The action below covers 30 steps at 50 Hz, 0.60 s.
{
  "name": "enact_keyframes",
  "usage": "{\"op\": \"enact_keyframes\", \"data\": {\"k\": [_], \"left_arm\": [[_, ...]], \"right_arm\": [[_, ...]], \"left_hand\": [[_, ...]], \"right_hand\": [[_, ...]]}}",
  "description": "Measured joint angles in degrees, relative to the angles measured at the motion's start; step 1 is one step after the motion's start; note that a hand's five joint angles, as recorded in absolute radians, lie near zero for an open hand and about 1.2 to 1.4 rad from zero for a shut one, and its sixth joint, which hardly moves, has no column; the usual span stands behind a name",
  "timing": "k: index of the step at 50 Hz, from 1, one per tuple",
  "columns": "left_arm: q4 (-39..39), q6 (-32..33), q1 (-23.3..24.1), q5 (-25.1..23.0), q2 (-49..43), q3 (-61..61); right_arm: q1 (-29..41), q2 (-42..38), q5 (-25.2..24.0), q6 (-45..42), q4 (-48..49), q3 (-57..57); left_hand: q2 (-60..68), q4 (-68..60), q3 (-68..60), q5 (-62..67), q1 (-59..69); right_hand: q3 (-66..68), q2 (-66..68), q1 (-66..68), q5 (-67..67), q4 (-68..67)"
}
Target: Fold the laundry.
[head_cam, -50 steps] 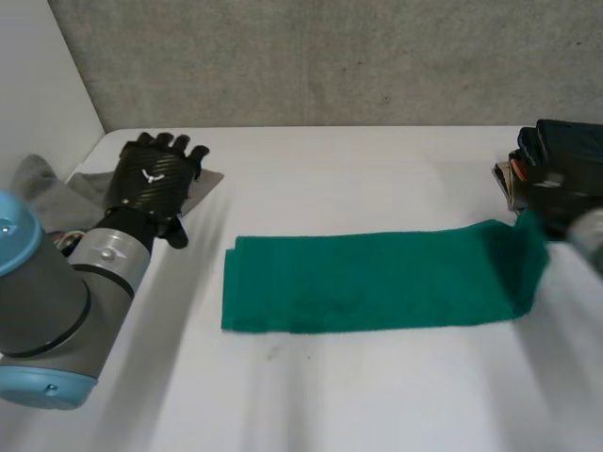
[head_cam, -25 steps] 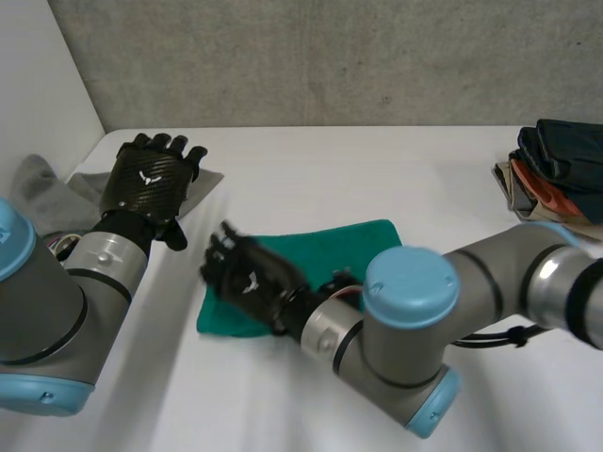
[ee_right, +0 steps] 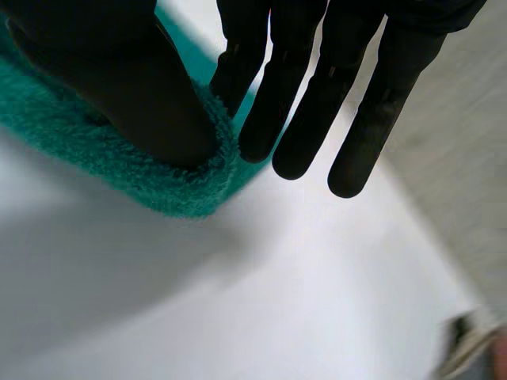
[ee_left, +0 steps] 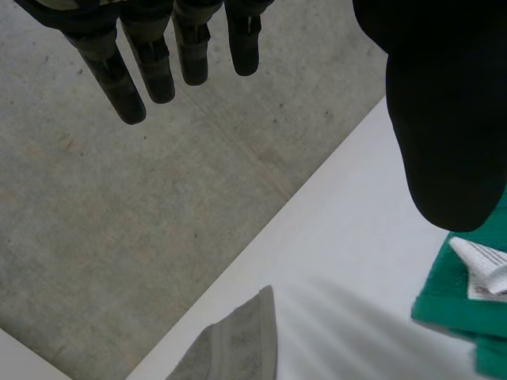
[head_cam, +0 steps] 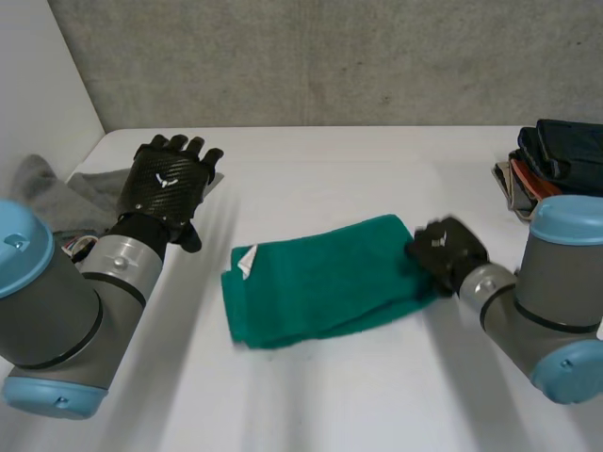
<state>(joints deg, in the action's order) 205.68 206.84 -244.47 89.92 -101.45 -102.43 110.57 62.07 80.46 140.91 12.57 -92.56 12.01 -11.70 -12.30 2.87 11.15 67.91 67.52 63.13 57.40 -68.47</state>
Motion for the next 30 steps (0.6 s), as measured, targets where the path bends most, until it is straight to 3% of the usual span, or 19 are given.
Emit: {"op": "enact_keyframes", "data": {"k": [6,15,17,18,20,21,22,30], "left_arm": [[0.0,0.1,0.1,0.1,0.9,0.0],[0.0,-1.1,-0.1,0.7,2.0,0.3],[0.0,-2.0,-0.1,0.8,2.1,0.4],[-0.1,-2.9,-0.1,1.0,2.1,0.5],[-0.1,-4.6,-0.1,1.3,2.1,0.9],[-0.1,-5.0,0.0,1.4,2.1,1.0],[-0.1,-6.2,0.0,1.8,2.1,1.4],[-1.9,-15.0,4.1,3.8,0.3,5.6]], "right_arm": [[7.0,3.4,-0.5,0.9,6.7,2.3],[26.2,-5.6,-10.9,-0.2,6.8,8.9],[27.6,-7.3,-12.0,-0.3,6.1,9.5],[28.1,-8.2,-12.6,-0.1,5.6,9.8],[28.2,-9.0,-13.2,1.1,4.8,10.1],[28.0,-9.0,-13.3,1.6,4.6,10.2],[27.1,-8.7,-13.2,3.1,4.3,10.3],[13.2,-1.7,-9.1,23.6,0.0,11.8]], "left_hand": [[0.0,0.0,0.0,0.0,0.0],[0.0,0.0,0.0,0.0,0.0],[0.0,0.0,0.0,0.0,0.0],[0.0,0.0,0.0,0.0,0.0],[0.0,0.0,0.0,0.0,0.0],[0.0,0.0,0.0,0.0,0.0],[0.0,0.0,0.0,0.0,0.0],[0.0,0.0,0.0,0.0,0.0]], "right_hand": [[0.0,0.0,0.0,0.4,-0.1],[-0.3,-0.2,0.0,0.4,0.3],[-8.8,-8.6,-6.2,-7.1,9.2],[-20.2,-20.5,-17.7,-19.8,20.5],[-38.0,-39.0,-36.1,-38.8,38.4],[-40.2,-41.3,-38.2,-39.9,39.5],[-50.6,-51.2,-47.6,-51.0,51.2],[-56.0,-55.1,-50.3,-54.9,56.4]]}}
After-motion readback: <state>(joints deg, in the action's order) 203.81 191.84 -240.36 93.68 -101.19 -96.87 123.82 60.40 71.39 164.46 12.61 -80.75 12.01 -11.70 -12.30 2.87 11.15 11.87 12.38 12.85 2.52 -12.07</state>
